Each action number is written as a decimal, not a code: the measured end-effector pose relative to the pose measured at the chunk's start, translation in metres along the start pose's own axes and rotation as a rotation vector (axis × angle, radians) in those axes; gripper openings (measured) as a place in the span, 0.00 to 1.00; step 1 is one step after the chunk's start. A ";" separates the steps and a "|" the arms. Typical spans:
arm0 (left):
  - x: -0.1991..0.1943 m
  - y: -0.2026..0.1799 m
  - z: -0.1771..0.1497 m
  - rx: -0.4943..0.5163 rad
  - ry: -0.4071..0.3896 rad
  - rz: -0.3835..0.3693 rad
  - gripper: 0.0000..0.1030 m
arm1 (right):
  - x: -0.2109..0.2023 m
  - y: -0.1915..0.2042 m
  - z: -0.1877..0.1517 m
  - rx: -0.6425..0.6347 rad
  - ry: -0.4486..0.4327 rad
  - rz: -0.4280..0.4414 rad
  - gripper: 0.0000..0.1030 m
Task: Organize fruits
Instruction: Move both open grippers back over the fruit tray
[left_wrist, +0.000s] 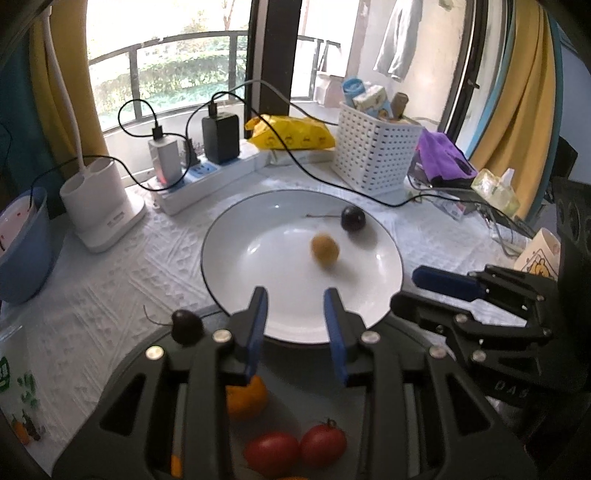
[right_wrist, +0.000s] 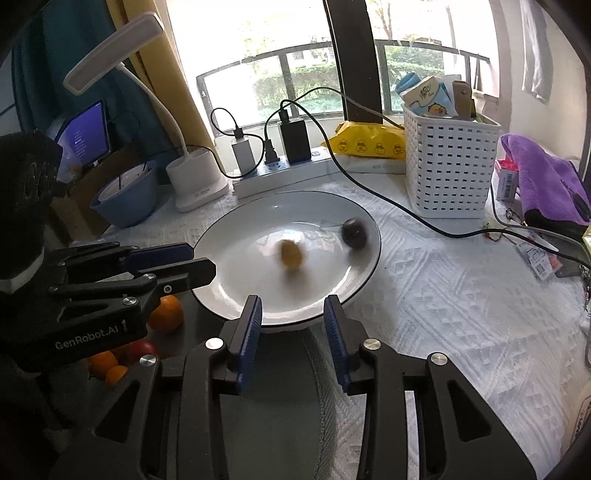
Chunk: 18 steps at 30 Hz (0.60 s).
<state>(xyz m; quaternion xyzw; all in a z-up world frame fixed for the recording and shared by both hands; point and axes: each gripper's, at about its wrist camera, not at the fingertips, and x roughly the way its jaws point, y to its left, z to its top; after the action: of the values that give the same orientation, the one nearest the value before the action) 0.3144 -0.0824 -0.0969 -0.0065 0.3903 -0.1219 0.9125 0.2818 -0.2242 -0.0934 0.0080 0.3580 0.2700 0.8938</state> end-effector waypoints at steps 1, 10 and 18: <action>-0.001 0.000 0.000 -0.001 -0.002 0.000 0.32 | -0.001 0.001 -0.001 -0.001 0.000 -0.002 0.36; -0.025 0.005 -0.006 -0.015 -0.044 0.005 0.39 | -0.008 0.014 -0.002 -0.015 -0.002 -0.003 0.36; -0.052 0.009 -0.014 -0.022 -0.085 0.005 0.41 | -0.024 0.031 -0.004 -0.033 -0.023 -0.006 0.36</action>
<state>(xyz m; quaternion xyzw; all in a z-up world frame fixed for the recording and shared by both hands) 0.2716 -0.0612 -0.0711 -0.0206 0.3524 -0.1152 0.9285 0.2501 -0.2102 -0.0750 -0.0048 0.3434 0.2730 0.8986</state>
